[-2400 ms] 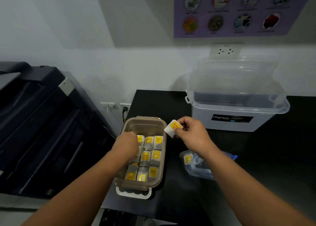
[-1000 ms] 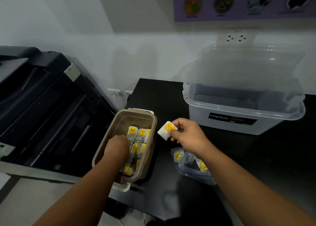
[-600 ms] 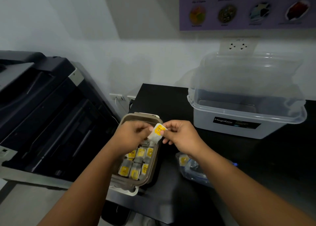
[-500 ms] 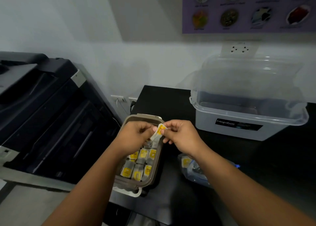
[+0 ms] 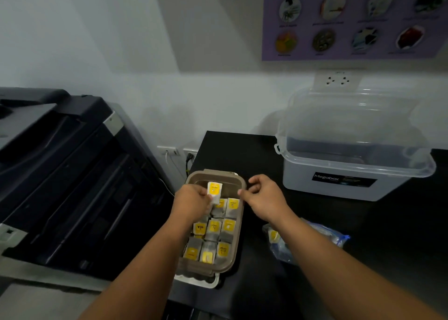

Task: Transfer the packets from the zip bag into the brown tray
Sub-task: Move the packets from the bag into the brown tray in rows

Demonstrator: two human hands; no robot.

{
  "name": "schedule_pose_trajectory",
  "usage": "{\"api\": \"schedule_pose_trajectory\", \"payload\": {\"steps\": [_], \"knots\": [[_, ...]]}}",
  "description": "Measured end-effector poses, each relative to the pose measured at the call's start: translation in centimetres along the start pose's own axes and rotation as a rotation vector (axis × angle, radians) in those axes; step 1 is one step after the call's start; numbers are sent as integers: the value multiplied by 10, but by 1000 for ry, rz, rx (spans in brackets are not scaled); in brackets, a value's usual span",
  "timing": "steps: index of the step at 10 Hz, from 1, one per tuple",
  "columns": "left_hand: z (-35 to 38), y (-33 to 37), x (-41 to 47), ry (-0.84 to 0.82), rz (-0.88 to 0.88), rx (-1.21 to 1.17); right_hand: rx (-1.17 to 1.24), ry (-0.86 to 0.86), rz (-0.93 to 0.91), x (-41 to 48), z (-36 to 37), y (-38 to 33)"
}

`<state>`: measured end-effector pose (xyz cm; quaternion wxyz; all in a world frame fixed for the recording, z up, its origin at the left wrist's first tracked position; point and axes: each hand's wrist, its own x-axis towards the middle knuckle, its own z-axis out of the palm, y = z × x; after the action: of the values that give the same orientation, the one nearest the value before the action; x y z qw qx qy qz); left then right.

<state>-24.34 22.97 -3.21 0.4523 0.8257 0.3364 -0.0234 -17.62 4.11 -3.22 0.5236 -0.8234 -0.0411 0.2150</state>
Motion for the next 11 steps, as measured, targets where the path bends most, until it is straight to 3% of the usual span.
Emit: {"api": "schedule_pose_trajectory", "payload": {"steps": [2, 3, 4, 6, 7, 9, 11], "knots": [[34, -31, 37, -72, -93, 211, 81, -103, 111, -13, 9, 4], [42, -39, 40, -103, 43, 592, 94, -104, 117, -16, 10, 3], [48, -36, 52, -11, -69, 398, 89, -100, 124, -20, 10, 1], [48, -25, 39, 32, -24, 361, 95, -101, 133, -24, 10, 3], [47, -21, 36, 61, 9, 537, 110, -100, 127, -27, 8, 5], [25, 3, 31, 67, 129, 602, 65, -47, 100, -31, -21, 13], [15, 41, -6, 125, 406, 350, -76, 97, 96, -33, -70, 39]]}}
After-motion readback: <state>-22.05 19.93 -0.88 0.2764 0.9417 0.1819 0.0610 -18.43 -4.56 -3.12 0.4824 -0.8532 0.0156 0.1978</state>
